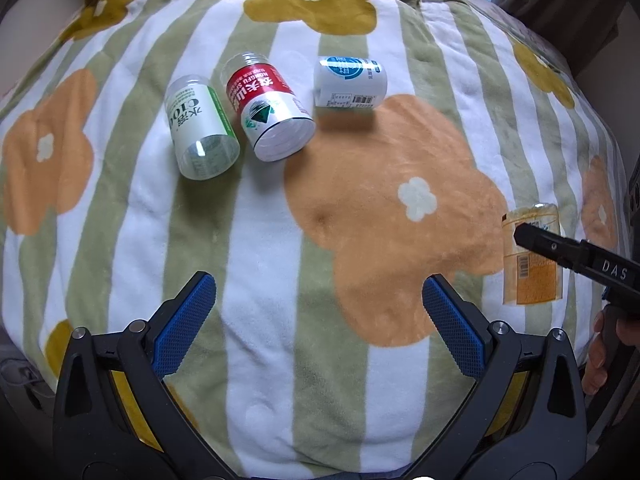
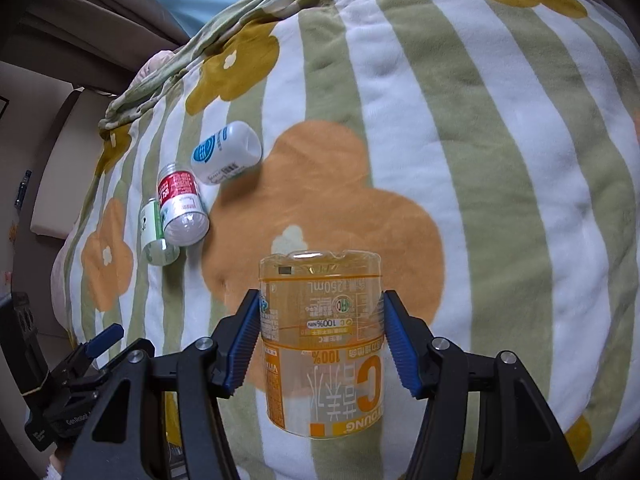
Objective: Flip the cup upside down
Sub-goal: 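Carry the cup with the right tool toward the left tool and release it upright, then bring the left tool to the upright cup and close its fingers around it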
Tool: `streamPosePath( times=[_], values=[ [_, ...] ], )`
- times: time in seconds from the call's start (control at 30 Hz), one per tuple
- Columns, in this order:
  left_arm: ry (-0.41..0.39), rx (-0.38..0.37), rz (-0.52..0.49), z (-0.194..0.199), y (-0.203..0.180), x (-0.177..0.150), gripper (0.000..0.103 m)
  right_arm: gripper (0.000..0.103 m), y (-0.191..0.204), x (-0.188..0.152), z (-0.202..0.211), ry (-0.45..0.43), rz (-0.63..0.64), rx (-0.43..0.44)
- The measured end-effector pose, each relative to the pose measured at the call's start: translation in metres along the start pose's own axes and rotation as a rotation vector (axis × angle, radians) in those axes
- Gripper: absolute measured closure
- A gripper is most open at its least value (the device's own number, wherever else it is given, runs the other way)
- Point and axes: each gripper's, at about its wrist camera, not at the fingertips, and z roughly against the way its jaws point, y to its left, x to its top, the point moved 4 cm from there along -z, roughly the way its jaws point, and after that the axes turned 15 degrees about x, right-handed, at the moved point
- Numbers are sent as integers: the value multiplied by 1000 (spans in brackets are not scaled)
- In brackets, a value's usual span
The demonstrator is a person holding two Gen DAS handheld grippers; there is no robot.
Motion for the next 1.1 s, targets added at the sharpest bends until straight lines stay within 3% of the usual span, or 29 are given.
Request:
streamPosePath(
  times=[0.23, 0.57, 0.6, 0.7, 0.73, 0.93, 1.1],
  values=[
    [31, -15, 17, -13, 6, -18, 0, 47, -8, -47, -29, 70, -35, -13],
    [56, -22, 1, -21, 6, -28, 0, 46, -18, -59, -62, 92, -116, -9],
    [56, -22, -6, -21, 5, -28, 0, 41, -18, -59, -62, 93, -131, -2],
    [56, -25, -18, -19, 4, -26, 0, 7, -19, -60, -58, 81, -183, 27],
    [55, -28, -21, -18, 3, -24, 0, 2, -20, -60, -55, 71, -195, 36],
    [65, -56, -89, -3, -16, -9, 0, 2, -33, -64, -9, -33, -293, 96],
    [148, -80, -243, 3, -61, 1, 0, 2, -42, -70, 40, -99, -299, 39]
  ],
)
